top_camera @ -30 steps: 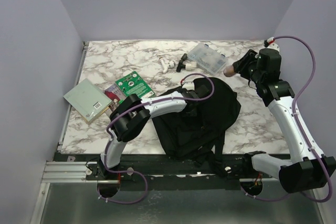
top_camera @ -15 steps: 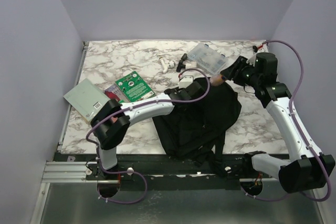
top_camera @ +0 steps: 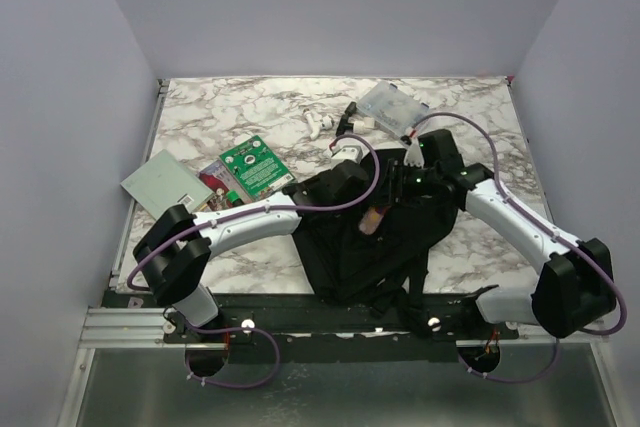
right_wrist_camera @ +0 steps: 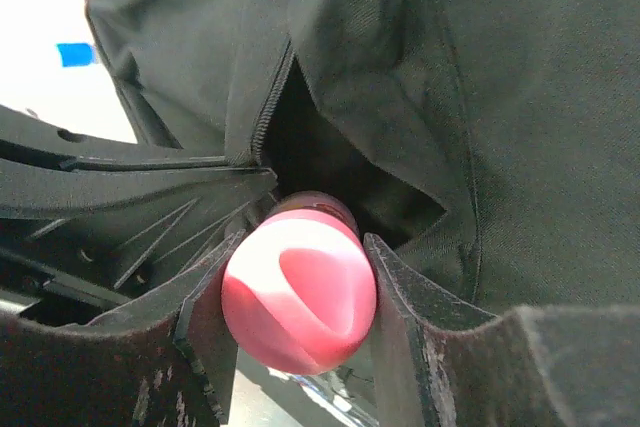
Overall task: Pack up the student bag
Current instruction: Place the personal item in the student bag.
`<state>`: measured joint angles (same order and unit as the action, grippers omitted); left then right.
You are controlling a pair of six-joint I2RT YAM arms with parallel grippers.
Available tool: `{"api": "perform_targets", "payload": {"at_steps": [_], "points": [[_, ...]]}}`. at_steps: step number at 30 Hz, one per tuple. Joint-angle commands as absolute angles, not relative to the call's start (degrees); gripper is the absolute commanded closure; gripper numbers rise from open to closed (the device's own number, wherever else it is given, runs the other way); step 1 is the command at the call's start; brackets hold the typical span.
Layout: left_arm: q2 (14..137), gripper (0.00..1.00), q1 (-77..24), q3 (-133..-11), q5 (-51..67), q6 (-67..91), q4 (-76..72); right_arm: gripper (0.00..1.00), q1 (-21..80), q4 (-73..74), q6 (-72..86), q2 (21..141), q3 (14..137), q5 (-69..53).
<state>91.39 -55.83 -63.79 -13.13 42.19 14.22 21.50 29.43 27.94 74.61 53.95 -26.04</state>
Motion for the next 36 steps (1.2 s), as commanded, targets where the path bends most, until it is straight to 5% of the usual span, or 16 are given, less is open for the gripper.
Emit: {"api": "perform_targets", "payload": {"at_steps": [1, 9, 16, 21, 24, 30, 36], "points": [[87.98, 1.0, -55.81, -63.09, -9.14, 40.43, 5.16, 0.99, 28.99, 34.02, 26.11, 78.81, 54.73, -19.15], [85.46, 1.0, -55.81, -58.41, -8.38, 41.21, 3.05, 0.95, 29.27, 36.65, 24.95, 80.0, 57.11, -2.72], [84.41, 1.0, -55.54, -57.08, -6.91, 40.69, 0.32, 0.78, 29.85, 36.55, 20.2, 86.05, 57.79, -18.57], [85.14, 1.0, -55.33, -56.88, -6.25, 41.34, -1.23, 0.42, 29.88, 29.7, 26.12, 81.02, 55.87, -23.77], [84.88, 1.0, -55.22, -56.02, -6.08, 41.83, -1.49, 0.3, 29.62, 25.59, 29.32, 78.05, 54.73, -23.88], [84.31, 1.0, -55.11, -55.11, -5.45, 42.45, -2.15, 0.31, 27.91, 23.26, 33.06, 77.0, 51.86, -21.55], [83.97, 1.0, -55.11, -54.36, -5.06, 42.87, -2.77, 0.49, 26.89, 17.07, 37.84, 75.16, 46.1, -18.55]]}}
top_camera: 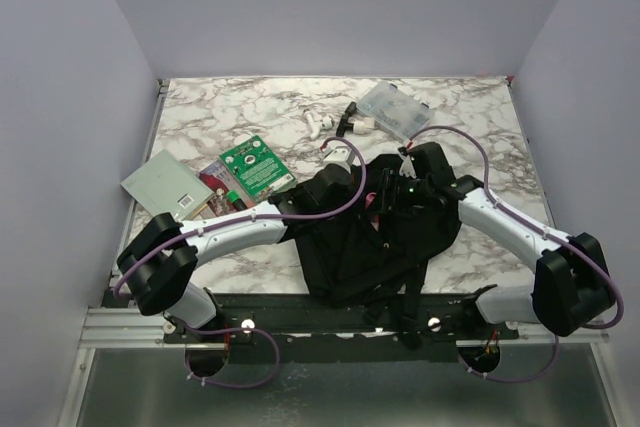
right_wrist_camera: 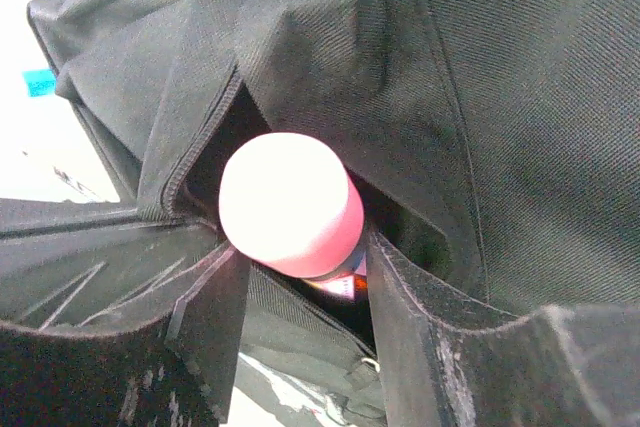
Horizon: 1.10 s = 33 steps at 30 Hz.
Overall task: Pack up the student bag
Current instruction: Place the personal item in the student bag.
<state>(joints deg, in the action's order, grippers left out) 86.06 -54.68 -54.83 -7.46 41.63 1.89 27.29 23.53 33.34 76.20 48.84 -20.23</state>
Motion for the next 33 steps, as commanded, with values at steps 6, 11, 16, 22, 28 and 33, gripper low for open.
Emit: {"api": "perform_targets", "payload": {"at_steps": [6, 11, 16, 22, 28, 33], "points": [[83.95, 1.0, -55.11, -54.23, -4.48, 43.33, -3.38, 0.64, 28.35, 6.68, 39.1, 79.76, 42.74, -24.78], [83.66, 1.0, -55.09, -54.41, -4.55, 43.2, -3.44, 0.66, 29.28, 2.51, 40.57, 82.17, 41.75, -39.55], [83.81, 1.0, -54.93, -54.12, -4.77, 43.42, -3.48, 0.38, 23.62, 11.83, 36.14, 76.47, 41.23, -30.68], [83.81, 1.0, -54.54, -54.07, -4.33, 43.11, -3.42, 0.27, 22.89, 14.68, 34.15, 76.64, 42.03, -29.75], [83.72, 1.0, -54.49, -54.12, -3.71, 43.48, -3.46, 0.75, 22.91, 8.81, 37.32, 76.5, 39.52, -28.48], [85.36, 1.0, -54.49, -55.09, -2.31, 44.2, -3.5, 0.87, 28.18, -2.19, 43.18, 81.97, 38.52, -31.87]]}}
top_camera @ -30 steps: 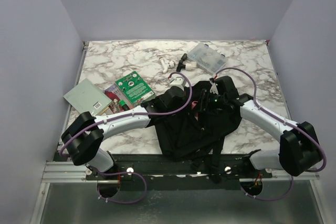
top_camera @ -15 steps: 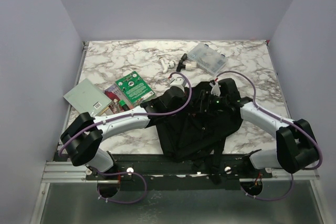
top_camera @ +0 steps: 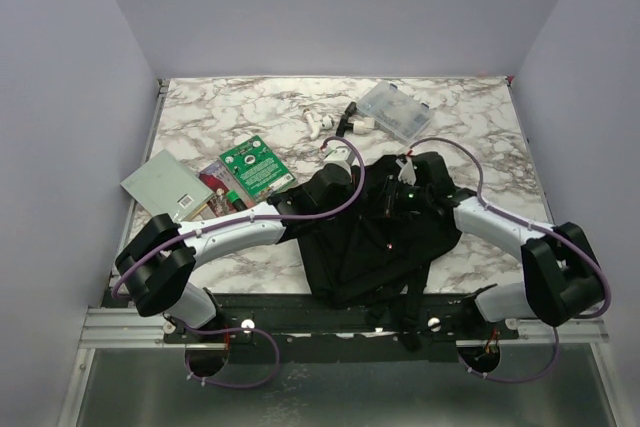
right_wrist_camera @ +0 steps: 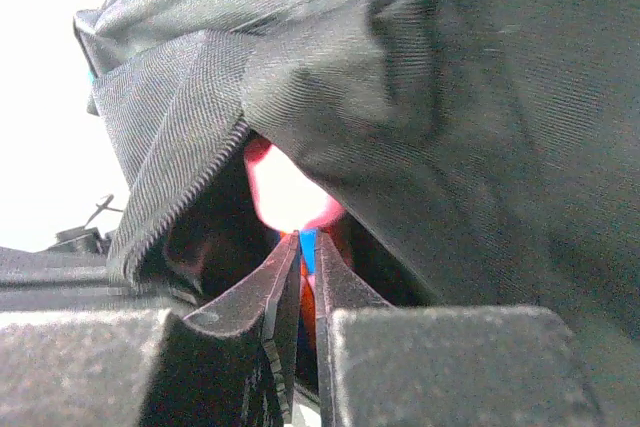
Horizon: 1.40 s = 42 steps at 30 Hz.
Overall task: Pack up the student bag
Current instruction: Place the personal item in the student bag, then pick up the stationery from the center of the board.
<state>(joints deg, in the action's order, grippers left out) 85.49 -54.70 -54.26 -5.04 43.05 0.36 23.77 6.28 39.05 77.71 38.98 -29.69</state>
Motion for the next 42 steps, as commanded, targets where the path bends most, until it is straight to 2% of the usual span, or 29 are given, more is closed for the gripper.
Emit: {"api": "perform_targets", "payload": {"at_steps": [1, 4, 10, 17, 22, 24, 26, 31, 33, 36, 38, 42], "points": [[85.59, 1.0, -54.49, -55.18, -2.2, 44.34, -3.44, 0.87, 29.39, -2.8, 43.44, 83.57, 39.26, -33.2], [86.34, 1.0, -54.4, -55.61, -1.87, 44.45, -3.54, 0.91, 28.5, -2.0, 43.56, 83.55, 39.59, -35.82], [88.76, 1.0, -53.97, -56.56, -0.09, 45.28, -3.51, 0.88, 22.45, 18.41, 36.0, 74.84, 44.9, -14.95], [88.99, 0.99, -52.96, -56.83, 3.38, 45.72, -3.34, 0.74, 22.19, 25.93, 31.31, 68.96, 48.85, -2.93], [86.09, 0.59, -52.05, -54.54, 4.09, 46.41, -3.28, 0.64, 22.32, 24.98, 29.26, 68.1, 50.96, -5.17], [84.05, 0.47, -51.79, -53.38, 4.66, 46.36, -3.08, 0.62, 22.47, 24.79, 28.79, 68.78, 52.22, -6.0], [81.46, 0.42, -51.59, -52.33, 5.26, 45.94, -2.52, 0.62, 23.06, 24.72, 28.59, 69.33, 53.85, -6.08], [70.46, 0.23, -51.02, -49.82, 2.46, 42.84, 5.41, 0.5, 28.34, 23.09, 29.33, 71.05, 58.8, -4.58], [64.52, 0.16, -50.14, -49.42, 0.9, 40.79, 10.45, 0.47, 31.4, 22.38, 29.87, 73.02, 61.12, -3.43], [54.28, 0.11, -48.01, -49.22, -1.77, 37.11, 18.92, 0.43, 36.69, 21.13, 30.97, 77.65, 65.16, -1.85], [47.27, 0.02, -46.67, -50.05, -4.79, 33.56, 24.15, 0.4, 40.49, 19.88, 31.57, 80.9, 67.98, -0.51], [36.34, 0.02, -45.25, -56.19, -13.62, 24.21, 32.69, 0.35, 47.06, 14.32, 33.26, 87.71, 71.74, -0.31]]}}
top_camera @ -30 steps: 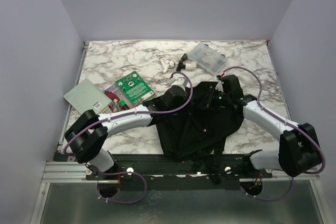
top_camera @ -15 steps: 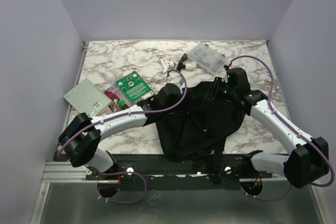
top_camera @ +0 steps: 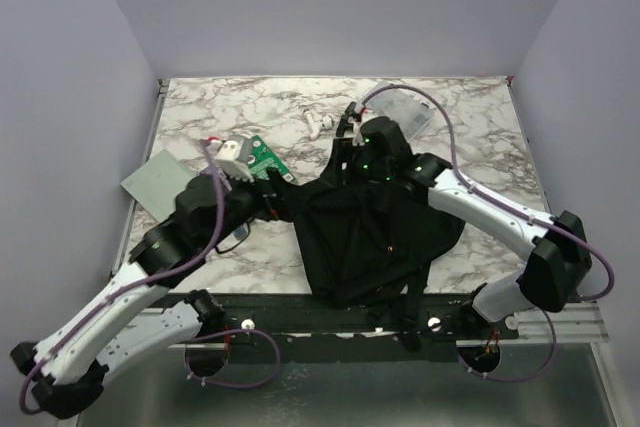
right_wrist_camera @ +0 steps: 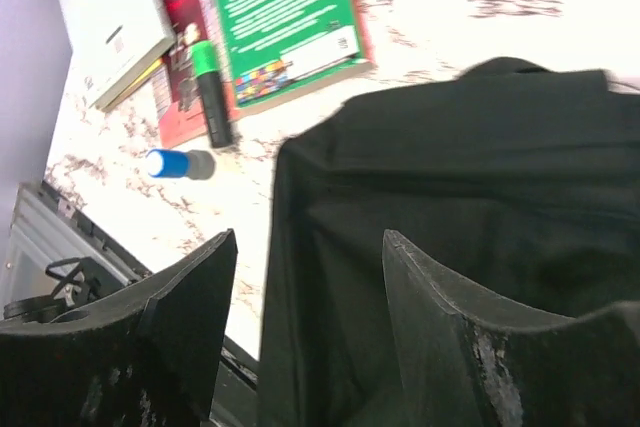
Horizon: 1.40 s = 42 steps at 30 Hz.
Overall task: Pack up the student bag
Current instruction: Pick up the stationery from the center of the board.
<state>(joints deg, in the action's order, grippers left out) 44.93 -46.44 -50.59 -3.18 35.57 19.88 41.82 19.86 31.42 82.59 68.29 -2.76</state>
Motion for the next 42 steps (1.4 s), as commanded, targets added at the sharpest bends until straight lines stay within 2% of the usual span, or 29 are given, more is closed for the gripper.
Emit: {"api": "perform_targets", "payload": {"at_steps": [1, 5, 8, 14, 19, 25, 30, 37, 39, 42], "points": [[34.73, 0.02, -45.14, -57.9, -15.86, 21.72, 33.77, 0.33, 48.8, 12.51, 33.6, 89.73, 72.77, -0.33], [32.38, 0.02, -45.0, -63.65, -21.72, 14.73, 33.72, 0.27, 55.6, 7.08, 32.57, 97.79, 77.32, 1.84], [32.09, 0.02, -44.99, -64.32, -24.44, 11.18, 29.6, 0.26, 59.84, 5.05, 30.86, 104.69, 81.62, 3.57], [29.88, 0.02, -44.59, -58.8, -29.19, 4.89, 15.92, 0.24, 65.03, 0.53, 27.96, 115.33, 86.46, 7.49], [22.96, 0.03, -38.12, -51.05, -24.4, 6.6, 9.62, 0.25, 68.46, -6.93, 23.95, 118.86, 85.64, 12.88], [19.88, 0.03, -26.76, -45.18, -18.33, 10.62, 8.1, 0.43, 69.35, -10.38, 23.29, 121.85, 86.57, 13.21], [20.18, 0.04, -23.11, -45.02, -13.59, 14.36, 9.0, 0.46, 69.35, -9.41, 22.99, 125.7, 89.95, 11.95], [20.41, 0.04, -22.32, -44.82, -13.71, 13.98, 9.21, 0.44, 69.44, -8.71, 22.84, 128.41, 91.82, 11.5], [20.53, 0.04, -22.25, -44.82, -13.52, 13.87, 9.28, 0.48, 69.43, -9.88, 22.74, 128.17, 90.8, 12.07], [20.59, 0.04, -22.24, -44.53, -13.87, 13.75, 9.27, 0.6, 69.48, -9.26, 22.23, 127.76, 91.43, 12.75]]}}
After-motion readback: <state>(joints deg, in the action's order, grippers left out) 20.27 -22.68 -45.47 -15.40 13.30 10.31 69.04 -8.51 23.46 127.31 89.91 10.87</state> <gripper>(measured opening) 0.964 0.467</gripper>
